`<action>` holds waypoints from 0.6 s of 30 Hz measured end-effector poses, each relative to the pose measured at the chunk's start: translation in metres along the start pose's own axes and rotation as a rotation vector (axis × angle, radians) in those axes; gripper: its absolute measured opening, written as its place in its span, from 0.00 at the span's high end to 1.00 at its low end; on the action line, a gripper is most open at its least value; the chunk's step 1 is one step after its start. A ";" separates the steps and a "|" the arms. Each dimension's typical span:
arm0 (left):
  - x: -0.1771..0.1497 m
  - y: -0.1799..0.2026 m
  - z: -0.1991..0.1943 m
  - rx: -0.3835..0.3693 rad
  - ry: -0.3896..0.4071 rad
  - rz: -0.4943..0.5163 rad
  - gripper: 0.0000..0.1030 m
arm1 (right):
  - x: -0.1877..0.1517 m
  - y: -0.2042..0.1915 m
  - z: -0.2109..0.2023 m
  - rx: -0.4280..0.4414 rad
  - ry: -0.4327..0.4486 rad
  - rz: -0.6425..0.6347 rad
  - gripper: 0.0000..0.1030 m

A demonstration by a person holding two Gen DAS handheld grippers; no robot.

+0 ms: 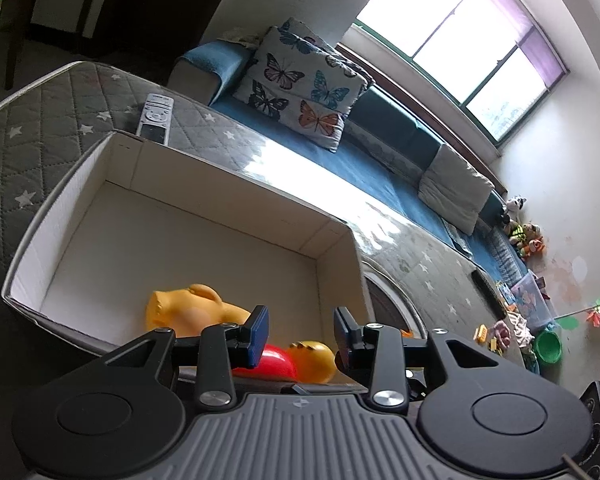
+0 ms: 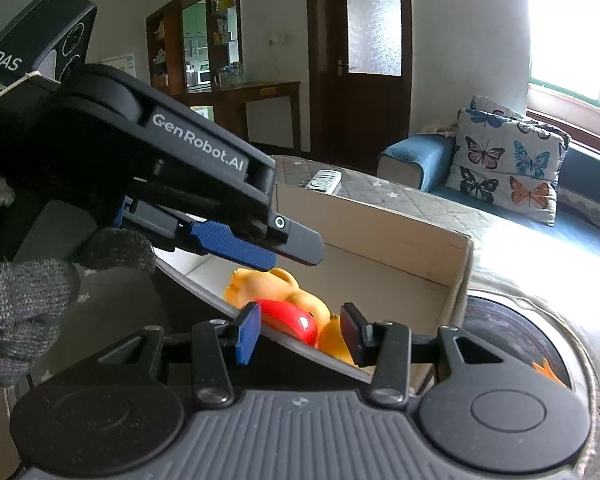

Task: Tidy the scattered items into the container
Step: 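Withdraw the left gripper from the box while the right gripper approaches the chick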

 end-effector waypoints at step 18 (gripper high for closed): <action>-0.041 0.046 0.022 -0.056 -0.080 0.052 0.62 | -0.042 0.051 -0.049 -0.112 -0.019 0.089 0.38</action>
Point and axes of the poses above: each gripper's, at about its wrist camera, not at the fingertips, and z roughly the way its jaws point, y to its right, x to its top, the point moved 9 cm from there along z, roughly the way its jaws point, and after that the axes turned 11 degrees about -x, right-handed, at the moved point
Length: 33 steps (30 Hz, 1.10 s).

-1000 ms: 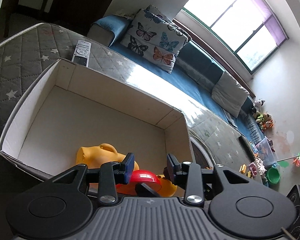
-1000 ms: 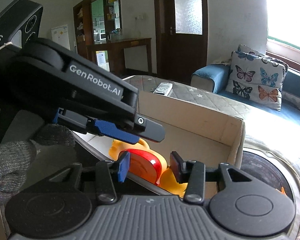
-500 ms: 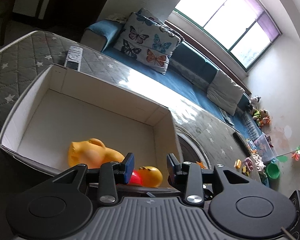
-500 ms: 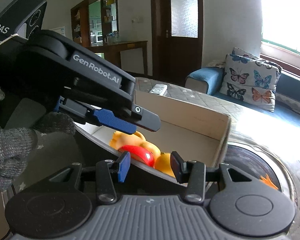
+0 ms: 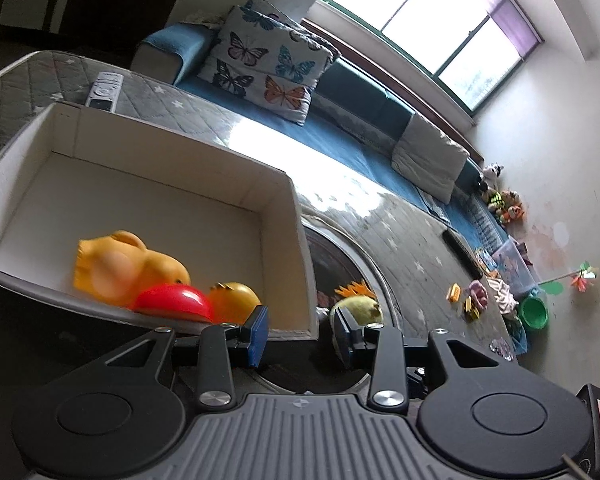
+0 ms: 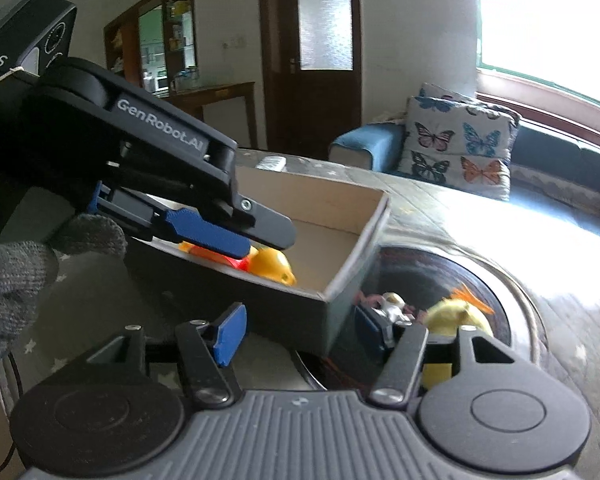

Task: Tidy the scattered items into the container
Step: 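Withdraw the left gripper from the box while the right gripper approaches the chick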

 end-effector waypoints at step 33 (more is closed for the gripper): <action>-0.008 0.052 0.076 0.017 -0.094 0.083 0.62 | -0.038 0.080 0.007 -0.138 -0.060 0.153 0.12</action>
Point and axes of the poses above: each gripper's, at about its wrist camera, not at the fingertips, and z roughly the way its jaws point, y to its right, x to its top, the point moved 9 cm from there along z, roughly the way its jaws point, and after that the axes turned 11 degrees about -x, right-handed, at the moved point
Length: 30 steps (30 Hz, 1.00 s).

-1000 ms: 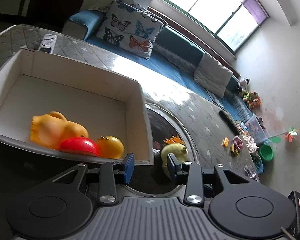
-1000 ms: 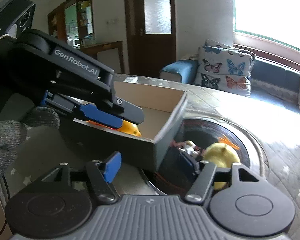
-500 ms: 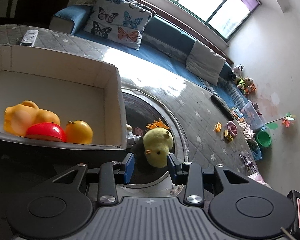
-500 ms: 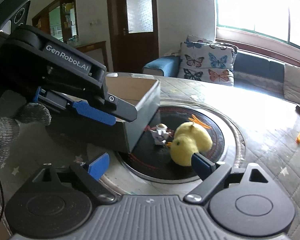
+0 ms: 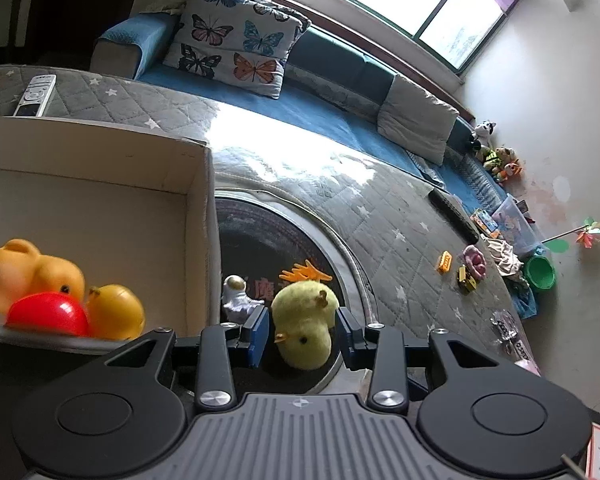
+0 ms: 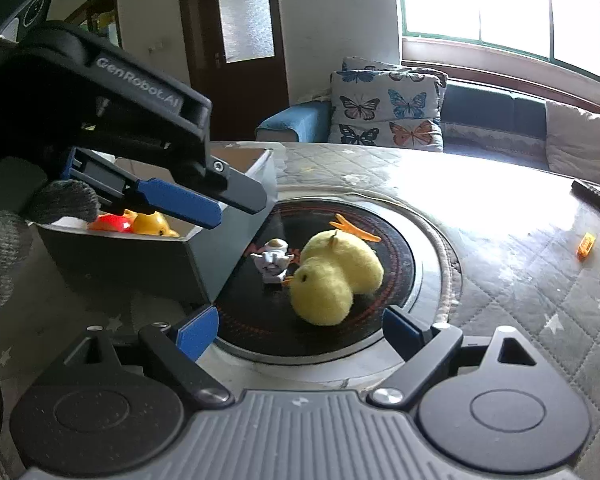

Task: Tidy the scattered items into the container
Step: 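Withdraw the left gripper from the box while the right gripper approaches the chick, then close both grippers on the plush yellow chick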

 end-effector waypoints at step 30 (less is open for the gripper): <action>0.023 -0.005 0.076 0.074 -0.071 0.033 0.61 | 0.004 0.010 0.057 0.056 -0.086 0.103 0.45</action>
Point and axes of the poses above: each gripper's, at about its wrist camera, not at the fingertips, and z roughly the way its jaws point, y to its right, x to its top, the point moved 9 cm from there along z, roughly the way its jaws point, and after that the axes turned 11 degrees about -x, right-handed, at the moved point
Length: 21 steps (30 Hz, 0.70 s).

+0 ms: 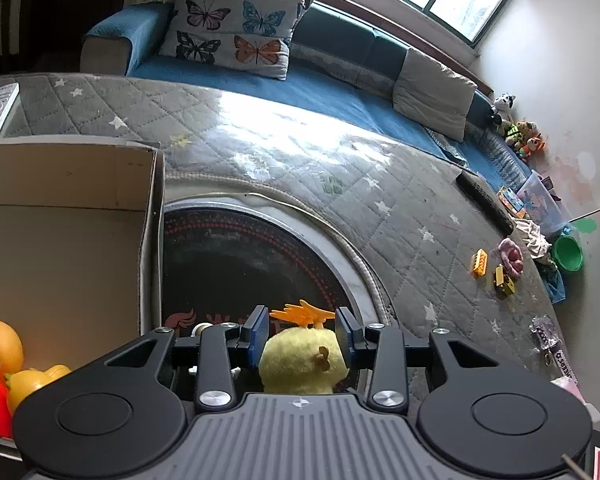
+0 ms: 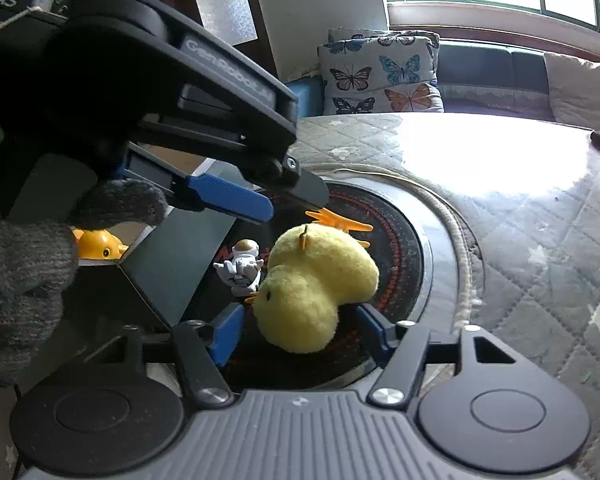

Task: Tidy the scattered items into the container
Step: 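Close both grippers on the plush yellow chick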

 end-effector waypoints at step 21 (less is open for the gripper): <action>-0.037 0.008 0.007 -0.066 -0.087 -0.023 0.63 | -0.016 0.000 -0.029 0.014 -0.008 -0.046 0.62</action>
Point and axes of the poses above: each gripper's, at about its wrist camera, not at the fingertips, and z roughly the way its jaws point, y to its right, x to its top, the point moved 9 cm from there along z, roughly the way its jaws point, and after that the axes turned 11 degrees about -x, right-handed, at the moved point
